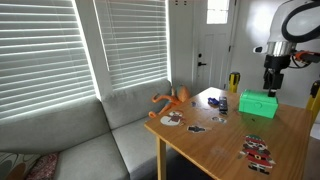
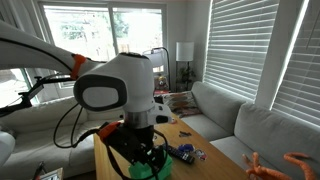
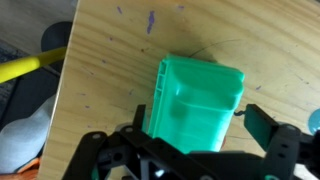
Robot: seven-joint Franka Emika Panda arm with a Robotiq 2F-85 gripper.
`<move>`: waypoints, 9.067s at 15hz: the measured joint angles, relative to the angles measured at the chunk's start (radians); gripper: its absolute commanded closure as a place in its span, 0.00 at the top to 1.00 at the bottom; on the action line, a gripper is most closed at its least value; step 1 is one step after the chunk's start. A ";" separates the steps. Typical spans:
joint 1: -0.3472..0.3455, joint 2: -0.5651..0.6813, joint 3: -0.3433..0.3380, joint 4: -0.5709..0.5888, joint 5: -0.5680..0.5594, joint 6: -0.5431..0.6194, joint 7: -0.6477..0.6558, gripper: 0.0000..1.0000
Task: Open the green container
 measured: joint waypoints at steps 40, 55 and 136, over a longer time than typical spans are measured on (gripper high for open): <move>0.000 0.046 0.035 -0.041 0.014 0.195 0.176 0.47; 0.002 0.038 0.012 -0.023 0.258 0.105 0.059 0.45; -0.189 0.341 -0.096 0.039 1.190 -0.560 -0.193 0.45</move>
